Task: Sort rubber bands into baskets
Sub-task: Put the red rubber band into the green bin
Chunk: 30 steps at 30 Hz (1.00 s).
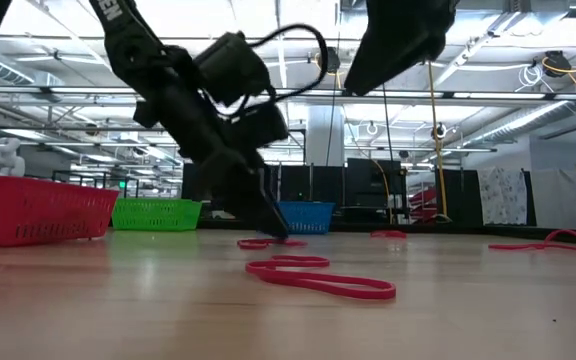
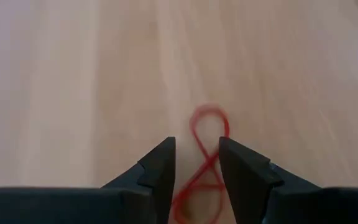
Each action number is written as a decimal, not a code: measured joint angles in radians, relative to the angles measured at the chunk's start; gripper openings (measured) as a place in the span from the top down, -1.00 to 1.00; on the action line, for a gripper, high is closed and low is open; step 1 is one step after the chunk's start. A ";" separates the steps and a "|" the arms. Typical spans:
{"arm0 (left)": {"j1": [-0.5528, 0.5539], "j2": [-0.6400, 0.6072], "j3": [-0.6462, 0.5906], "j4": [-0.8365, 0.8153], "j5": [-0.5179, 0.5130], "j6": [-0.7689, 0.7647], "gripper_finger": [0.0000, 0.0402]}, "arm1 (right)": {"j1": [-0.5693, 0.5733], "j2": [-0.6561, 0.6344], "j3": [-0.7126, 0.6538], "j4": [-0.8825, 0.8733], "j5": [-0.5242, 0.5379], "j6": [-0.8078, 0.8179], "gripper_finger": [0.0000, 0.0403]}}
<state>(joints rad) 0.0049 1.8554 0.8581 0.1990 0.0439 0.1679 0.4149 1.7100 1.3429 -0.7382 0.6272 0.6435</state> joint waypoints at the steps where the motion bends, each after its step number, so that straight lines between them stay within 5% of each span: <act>1: 0.004 0.011 0.000 -0.006 0.021 -0.008 0.35 | 0.000 0.001 -0.003 -0.002 0.000 0.000 0.26; 11: 0.008 0.043 0.005 -0.019 0.079 -0.027 0.39 | -0.001 0.001 -0.008 0.001 0.000 0.007 0.26; 19: 0.002 0.021 0.005 -0.120 0.127 -0.029 0.91 | -0.001 0.001 -0.008 0.001 0.000 0.018 0.26; 22: 0.006 0.006 0.004 -0.129 0.123 -0.030 0.96 | -0.001 0.001 -0.008 0.001 0.000 0.019 0.26; 30: 0.027 -0.224 -0.002 -0.339 0.040 0.004 0.99 | 0.000 0.000 -0.008 -0.001 -0.004 0.026 0.26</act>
<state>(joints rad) 0.0323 1.6315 0.8566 -0.1399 0.0835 0.1721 0.4145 1.7103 1.3346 -0.7395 0.6231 0.6693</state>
